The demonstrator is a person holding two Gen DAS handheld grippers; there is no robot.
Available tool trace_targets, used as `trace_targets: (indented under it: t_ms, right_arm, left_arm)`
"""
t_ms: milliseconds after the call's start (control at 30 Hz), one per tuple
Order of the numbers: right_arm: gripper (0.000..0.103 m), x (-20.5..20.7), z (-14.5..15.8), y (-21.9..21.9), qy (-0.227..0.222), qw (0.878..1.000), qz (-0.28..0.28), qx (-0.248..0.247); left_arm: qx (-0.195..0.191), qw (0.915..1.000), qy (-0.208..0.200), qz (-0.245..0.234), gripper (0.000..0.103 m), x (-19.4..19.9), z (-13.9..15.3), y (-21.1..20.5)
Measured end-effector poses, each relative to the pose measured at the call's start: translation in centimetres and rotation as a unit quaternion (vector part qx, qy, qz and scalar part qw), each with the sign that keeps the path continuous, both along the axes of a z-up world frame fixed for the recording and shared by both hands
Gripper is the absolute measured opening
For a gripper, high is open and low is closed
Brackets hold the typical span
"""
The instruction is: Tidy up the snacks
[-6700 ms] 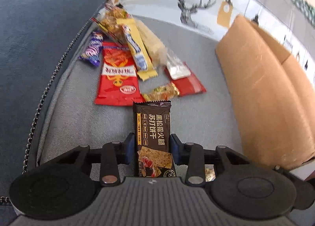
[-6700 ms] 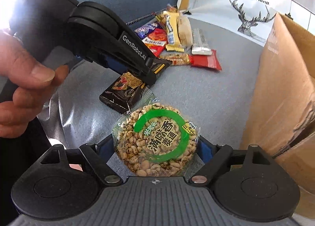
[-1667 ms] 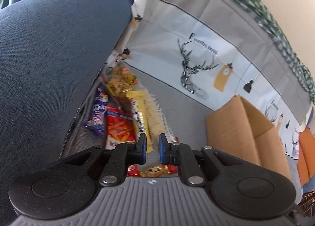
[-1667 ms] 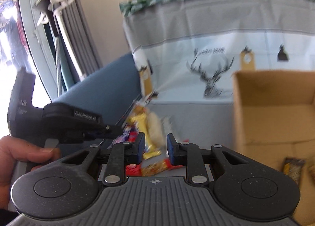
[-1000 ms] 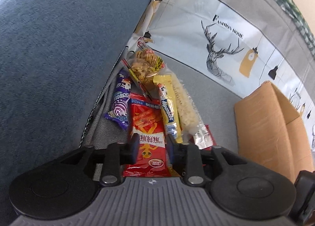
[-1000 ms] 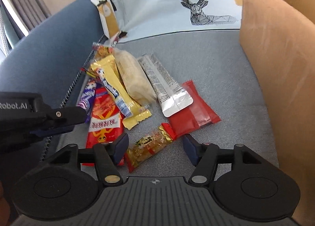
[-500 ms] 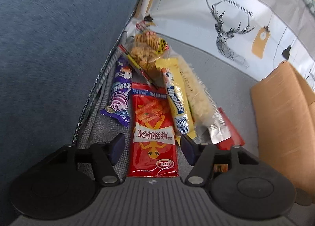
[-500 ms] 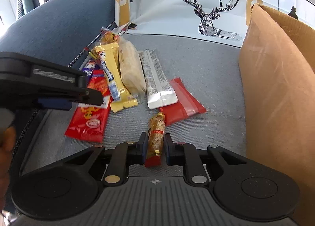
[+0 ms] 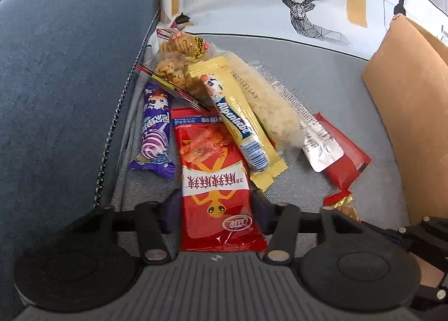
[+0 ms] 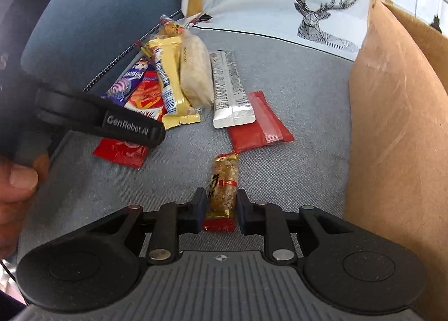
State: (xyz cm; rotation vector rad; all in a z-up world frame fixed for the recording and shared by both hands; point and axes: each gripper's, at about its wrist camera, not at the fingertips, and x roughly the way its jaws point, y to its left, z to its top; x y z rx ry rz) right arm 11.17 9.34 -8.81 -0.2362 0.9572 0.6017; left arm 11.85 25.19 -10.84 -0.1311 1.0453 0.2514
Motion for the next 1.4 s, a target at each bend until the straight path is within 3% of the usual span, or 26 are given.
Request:
trace_targets:
  t_ms: [100, 233, 400, 500, 600, 800, 967, 1133, 1267, 1400]
  right_arm:
    - [0.021, -0.6, 0.3, -0.2, 0.005, 1.0, 0.01, 0.003]
    - [0.019, -1.8, 1.0, -0.5, -0.004, 1.0, 0.031, -0.002]
    - [0.018, -2.8, 0.9, -1.2, 0.024, 0.999, 0.047, 0.002]
    - [0.02, -3.3, 0.8, -1.4, 0.029, 0.998, 0.05, -0.003]
    - [0.031, -3.7, 0.8, -1.7, 0.032, 0.998, 0.045, 0.0]
    - [0.031, -3.7, 0.8, -2.0, 0.034, 0.998, 0.045, 0.002]
    - [0.032, -3.3, 0.8, -2.0, 0.035, 0.998, 0.042, 0.007]
    - [0.037, -2.9, 0.8, -2.0, 0.032, 0.999, 0.03, 0.014]
    - [0.037, -2.6, 0.6, -1.8, 0.026, 0.999, 0.024, 0.009]
    - [0.008, -2.7, 0.6, -1.6, 0.009, 1.0, 0.026, 0.0]
  left_arm:
    - [-0.022, 0.9997, 0.002, 0.006, 0.051, -0.8, 0.3, 0.5]
    - [-0.097, 0.9951, 0.018, 0.014, 0.051, -2.6, 0.8, 1.3]
    - [-0.14, 0.9888, 0.047, -0.021, 0.052, -5.6, 1.2, 0.8]
    - [-0.105, 0.993, 0.047, -0.025, 0.056, -6.6, 1.5, 0.5]
    - [-0.114, 0.9929, 0.036, -0.002, 0.059, -7.2, 1.6, 0.9]
    - [-0.106, 0.9932, 0.046, 0.009, 0.073, -5.7, 1.3, 0.5]
    - [-0.069, 0.9954, 0.065, -0.016, 0.073, -4.3, 0.7, -1.0]
    - [-0.06, 0.9958, 0.066, -0.022, 0.072, -4.2, 0.5, -1.4]
    - [-0.052, 0.9965, 0.064, -0.015, 0.057, -4.3, 0.4, -1.2]
    - [-0.064, 0.9964, 0.056, -0.002, 0.052, -4.6, 0.6, -0.6]
